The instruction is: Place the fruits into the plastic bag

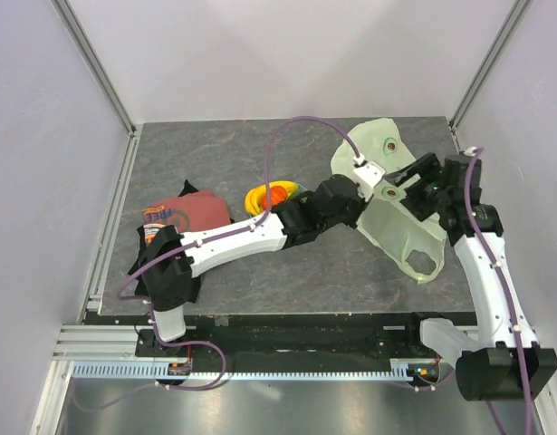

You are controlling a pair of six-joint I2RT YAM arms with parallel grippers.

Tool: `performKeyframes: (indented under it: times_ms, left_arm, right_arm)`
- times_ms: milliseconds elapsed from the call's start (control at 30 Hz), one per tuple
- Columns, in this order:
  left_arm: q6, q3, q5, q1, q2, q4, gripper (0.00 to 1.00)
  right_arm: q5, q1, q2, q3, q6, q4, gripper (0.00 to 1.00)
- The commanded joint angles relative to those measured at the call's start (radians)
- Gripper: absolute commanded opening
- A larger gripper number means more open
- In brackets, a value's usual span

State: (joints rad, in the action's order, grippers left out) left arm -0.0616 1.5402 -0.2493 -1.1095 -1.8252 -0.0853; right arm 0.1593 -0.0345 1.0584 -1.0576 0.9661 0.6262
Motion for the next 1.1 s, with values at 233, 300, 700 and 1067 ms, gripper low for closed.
performKeyframes:
  times_ms: [233,300,700,1067]
  left_arm:
    - [-0.334,0.224,0.415,0.238,0.061,-0.211,0.01]
    - [-0.380,0.251,0.506,0.276,0.047,-0.237,0.01]
    - [-0.455,0.422,0.778,0.436,-0.062,-0.349,0.01]
    - [-0.489,0.460,0.713,0.464,-0.080,-0.389,0.01]
  right_arm:
    - [-0.112,0.084,-0.156,0.010,-0.531,-0.111,0.86]
    - [-0.101,0.081,-0.140,0.019,-0.599,-0.118,0.86]
    - [-0.239,-0.212,0.101,-0.090,-0.833,-0.114,0.85]
    - [-0.245,-0.283,0.121,-0.133,-0.764,-0.134,0.86]
